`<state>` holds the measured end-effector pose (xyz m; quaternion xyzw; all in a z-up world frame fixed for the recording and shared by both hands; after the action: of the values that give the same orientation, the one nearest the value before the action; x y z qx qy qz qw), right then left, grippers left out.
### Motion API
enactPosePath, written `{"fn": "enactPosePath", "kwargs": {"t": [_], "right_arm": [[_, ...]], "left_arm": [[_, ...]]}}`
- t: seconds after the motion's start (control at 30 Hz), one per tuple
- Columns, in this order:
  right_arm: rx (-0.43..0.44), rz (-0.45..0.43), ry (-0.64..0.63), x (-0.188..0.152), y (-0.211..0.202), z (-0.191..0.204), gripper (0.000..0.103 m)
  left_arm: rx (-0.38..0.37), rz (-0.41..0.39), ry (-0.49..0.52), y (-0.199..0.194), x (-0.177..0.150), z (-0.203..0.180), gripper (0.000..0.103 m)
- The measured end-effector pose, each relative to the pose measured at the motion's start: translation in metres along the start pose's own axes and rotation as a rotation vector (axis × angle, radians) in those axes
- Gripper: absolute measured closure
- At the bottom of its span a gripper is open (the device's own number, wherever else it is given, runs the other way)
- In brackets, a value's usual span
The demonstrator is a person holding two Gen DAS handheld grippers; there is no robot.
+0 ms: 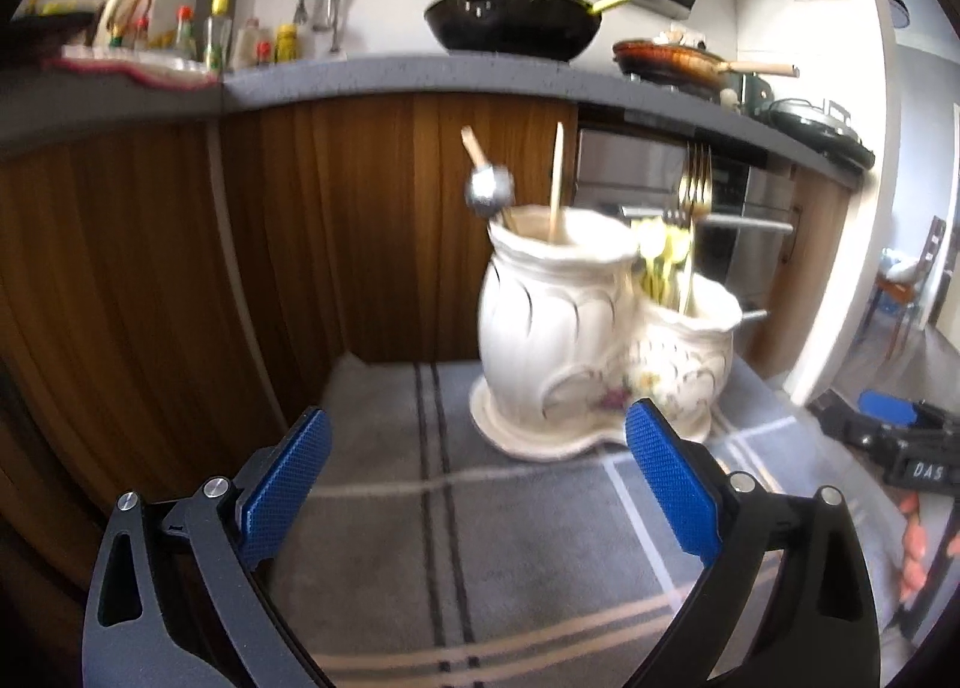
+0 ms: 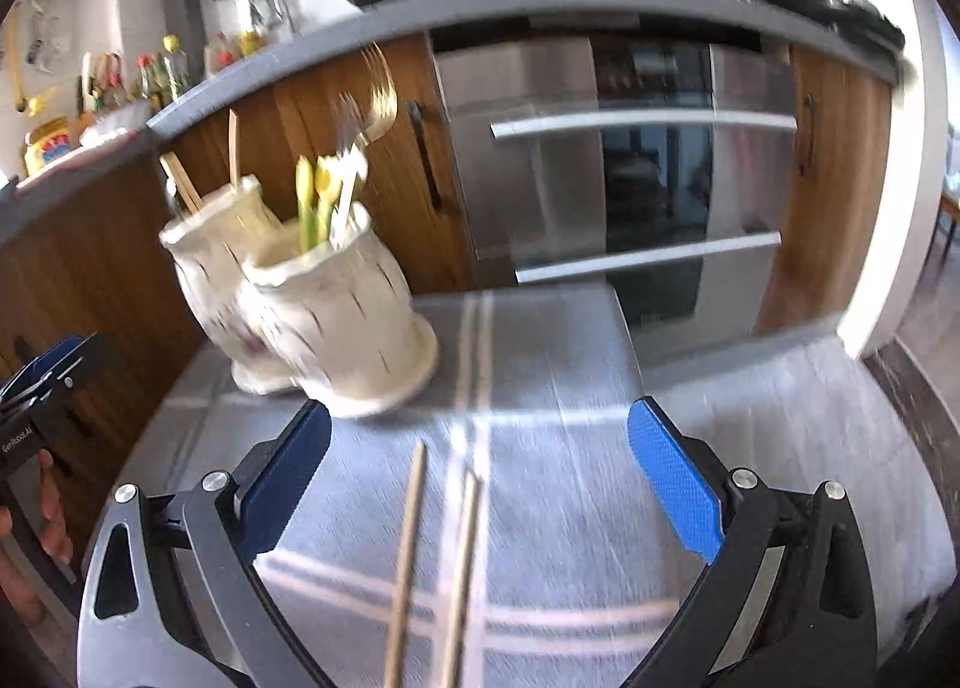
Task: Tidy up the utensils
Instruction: 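Withdraw both open tools back over the gold chopsticks on the cloth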
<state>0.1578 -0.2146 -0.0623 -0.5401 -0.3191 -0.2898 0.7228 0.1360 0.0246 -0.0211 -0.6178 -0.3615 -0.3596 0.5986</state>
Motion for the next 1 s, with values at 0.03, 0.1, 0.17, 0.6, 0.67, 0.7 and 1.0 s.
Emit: {"fn": "enactPosePath", "kwargs": {"t": [0.03, 0.1, 0.17, 0.6, 0.67, 0.7, 1.0], "right_arm": [[-0.006, 0.017, 0.000, -0.004, 0.002, -0.002, 0.005], [-0.011, 0.041, -0.006, -0.012, 0.004, -0.003, 0.005], [-0.017, 0.066, -0.016, -0.020, 0.006, -0.003, 0.005], [-0.032, 0.220, -0.148, -0.055, 0.018, 0.009, 0.038], [-0.017, 0.265, -0.140, -0.063, 0.024, 0.010, 0.055], [-0.022, 0.262, -0.147, -0.063, 0.023, 0.010, 0.061], [-0.033, 0.266, -0.244, -0.072, 0.023, 0.026, 0.097]], "left_arm": [[-0.011, 0.022, -0.001, 0.003, -0.005, -0.002, 0.006], [-0.016, 0.041, 0.009, 0.005, -0.011, -0.006, 0.006], [-0.011, 0.044, 0.029, 0.006, -0.015, -0.010, 0.006], [-0.037, 0.105, 0.076, 0.013, -0.035, -0.030, 0.006], [-0.043, 0.118, 0.079, 0.016, -0.037, -0.033, 0.006], [-0.044, 0.122, 0.082, 0.016, -0.038, -0.033, 0.006], [-0.061, 0.132, 0.118, 0.017, -0.044, -0.046, 0.006]]}}
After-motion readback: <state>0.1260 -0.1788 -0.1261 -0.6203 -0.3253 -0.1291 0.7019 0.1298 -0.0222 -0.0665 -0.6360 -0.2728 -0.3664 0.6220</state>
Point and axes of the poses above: each gripper's, at about its wrist camera, not at the fingertips, and y roughly the way its jaws point, z to its left, x to its top, the point moved 9 cm from there along y, roughly the way its jaws point, and after that the axes turned 2 degrees about x, right-handed, at the moved point
